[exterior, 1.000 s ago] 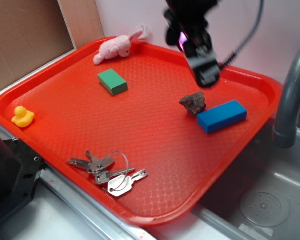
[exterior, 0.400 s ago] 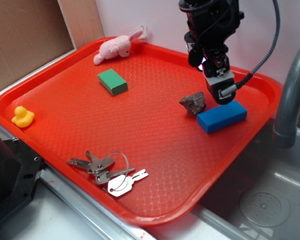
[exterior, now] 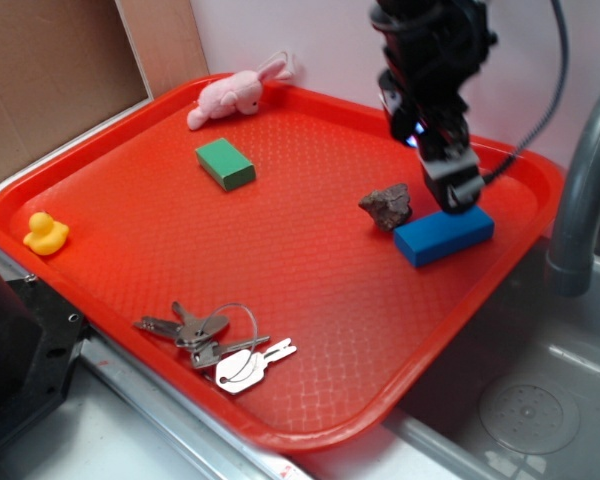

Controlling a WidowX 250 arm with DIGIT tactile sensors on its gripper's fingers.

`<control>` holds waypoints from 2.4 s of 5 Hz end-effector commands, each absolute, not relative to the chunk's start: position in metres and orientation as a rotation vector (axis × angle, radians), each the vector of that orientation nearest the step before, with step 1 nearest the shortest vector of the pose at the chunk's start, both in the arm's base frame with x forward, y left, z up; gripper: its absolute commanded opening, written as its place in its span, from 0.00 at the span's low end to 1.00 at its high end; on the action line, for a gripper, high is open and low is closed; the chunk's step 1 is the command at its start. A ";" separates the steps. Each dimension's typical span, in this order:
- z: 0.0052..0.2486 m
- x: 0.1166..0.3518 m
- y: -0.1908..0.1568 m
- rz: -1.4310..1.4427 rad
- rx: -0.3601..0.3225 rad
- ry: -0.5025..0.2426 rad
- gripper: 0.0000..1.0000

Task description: Grab the blue block.

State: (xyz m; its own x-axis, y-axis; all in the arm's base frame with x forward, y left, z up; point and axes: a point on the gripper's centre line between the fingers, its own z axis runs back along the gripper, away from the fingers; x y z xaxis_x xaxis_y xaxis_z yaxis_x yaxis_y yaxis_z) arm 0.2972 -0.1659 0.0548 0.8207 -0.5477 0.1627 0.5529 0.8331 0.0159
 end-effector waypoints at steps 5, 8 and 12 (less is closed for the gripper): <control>0.038 0.279 -0.163 -0.603 -0.048 -0.130 1.00; 0.082 0.287 -0.134 -0.435 -0.077 -0.071 0.00; 0.242 0.186 -0.026 0.172 -0.021 -0.077 0.00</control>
State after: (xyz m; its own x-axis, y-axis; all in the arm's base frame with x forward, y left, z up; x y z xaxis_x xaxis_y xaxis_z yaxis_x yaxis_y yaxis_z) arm 0.1879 -0.0116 0.2210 0.9872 0.1582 0.0191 -0.1580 0.9873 -0.0135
